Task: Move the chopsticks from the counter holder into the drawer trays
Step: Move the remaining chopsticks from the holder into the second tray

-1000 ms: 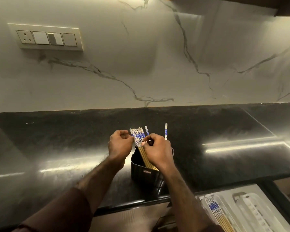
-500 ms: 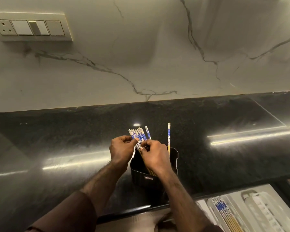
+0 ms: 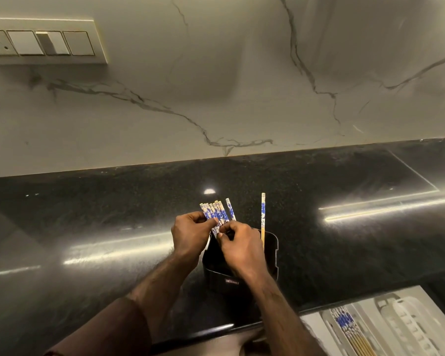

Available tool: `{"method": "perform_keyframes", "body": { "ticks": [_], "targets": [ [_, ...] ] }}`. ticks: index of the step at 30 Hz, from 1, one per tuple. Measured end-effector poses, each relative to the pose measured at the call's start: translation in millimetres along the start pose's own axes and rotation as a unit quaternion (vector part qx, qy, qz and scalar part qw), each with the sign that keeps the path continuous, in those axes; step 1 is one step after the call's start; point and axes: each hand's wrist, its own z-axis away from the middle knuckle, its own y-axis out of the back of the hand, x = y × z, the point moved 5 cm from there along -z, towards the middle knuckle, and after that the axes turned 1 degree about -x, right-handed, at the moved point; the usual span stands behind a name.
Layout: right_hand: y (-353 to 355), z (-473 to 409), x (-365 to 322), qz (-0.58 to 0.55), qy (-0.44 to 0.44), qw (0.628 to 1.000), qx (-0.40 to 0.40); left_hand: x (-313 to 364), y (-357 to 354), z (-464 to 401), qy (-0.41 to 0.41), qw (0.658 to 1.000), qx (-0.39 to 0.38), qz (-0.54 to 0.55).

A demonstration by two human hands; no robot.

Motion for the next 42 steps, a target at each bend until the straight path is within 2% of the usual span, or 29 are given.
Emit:
{"method": "perform_keyframes", "body": {
  "ticks": [11, 20, 30, 36, 40, 42],
  "targets": [
    [4, 2, -3, -0.022, 0.002, 1.0, 0.001, 7, 5, 4, 0.008, 0.999, 0.017, 0.032],
    [14, 4, -20, -0.053, 0.043, 0.998, 0.001, 40, 16, 19, -0.083, 0.996, 0.042, 0.017],
    [44, 36, -42, -0.084, 0.101, 0.991, 0.016, 109, 46, 54, -0.179, 0.979, -0.032, 0.088],
    [61, 79, -38, -0.114, 0.061, 0.992, 0.003, 146, 70, 80, -0.197, 0.964, -0.071, 0.165],
    [63, 115, -25, -0.122, 0.022, 0.992, -0.007, 151, 85, 98, -0.184, 0.956, -0.096, 0.207],
    [61, 136, -17, -0.161, -0.004, 0.987, -0.021, 147, 93, 108, -0.179, 0.955, -0.109, 0.209]
  ]
}}
